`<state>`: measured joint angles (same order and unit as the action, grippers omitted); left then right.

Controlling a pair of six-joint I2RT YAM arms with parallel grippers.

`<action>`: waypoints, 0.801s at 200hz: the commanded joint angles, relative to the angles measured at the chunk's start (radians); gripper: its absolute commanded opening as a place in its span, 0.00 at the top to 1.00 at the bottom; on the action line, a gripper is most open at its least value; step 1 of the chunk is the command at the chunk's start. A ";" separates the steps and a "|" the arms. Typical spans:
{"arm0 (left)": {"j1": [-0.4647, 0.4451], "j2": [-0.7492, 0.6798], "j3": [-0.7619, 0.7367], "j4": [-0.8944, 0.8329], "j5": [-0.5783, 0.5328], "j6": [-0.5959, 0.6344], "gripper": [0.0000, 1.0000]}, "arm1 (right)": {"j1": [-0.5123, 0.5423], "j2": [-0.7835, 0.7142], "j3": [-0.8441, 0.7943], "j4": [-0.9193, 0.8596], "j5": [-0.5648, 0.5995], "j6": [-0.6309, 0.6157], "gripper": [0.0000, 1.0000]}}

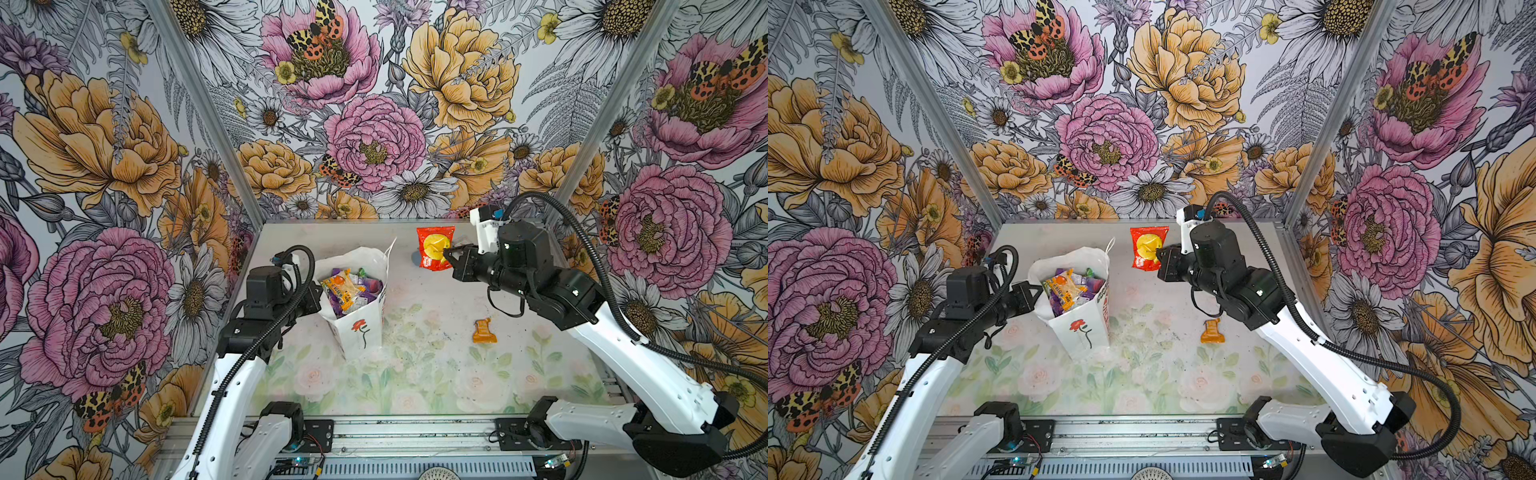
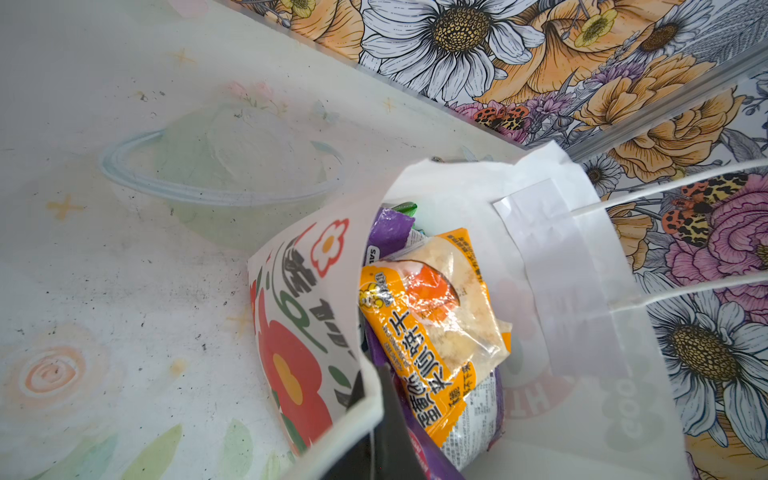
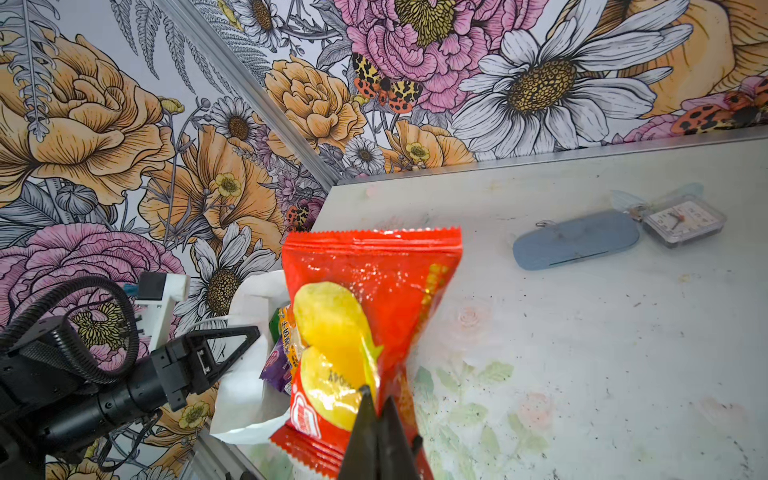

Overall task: Place the snacks into the paper bag
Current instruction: 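Lift the red candy pack and carry it over the paper bag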

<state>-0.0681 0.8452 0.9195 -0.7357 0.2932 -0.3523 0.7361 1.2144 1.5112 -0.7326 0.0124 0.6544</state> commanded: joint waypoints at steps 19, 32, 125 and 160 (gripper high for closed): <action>0.002 -0.029 0.015 0.097 0.001 0.010 0.97 | 0.083 0.050 0.122 -0.011 0.054 -0.044 1.00; 0.003 -0.029 0.015 0.098 0.001 0.010 0.97 | 0.107 0.074 0.150 -0.013 0.059 -0.053 1.00; 0.005 -0.032 0.015 0.097 0.003 0.010 0.97 | 0.254 0.273 0.324 -0.030 0.107 -0.073 1.00; 0.005 -0.037 0.015 0.098 0.003 0.010 0.97 | 0.285 0.378 0.404 -0.042 0.104 -0.073 1.00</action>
<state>-0.0681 0.8452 0.9195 -0.7357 0.2932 -0.3527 1.0035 1.5417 1.8481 -0.7723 0.1009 0.6006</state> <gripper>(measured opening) 0.050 0.046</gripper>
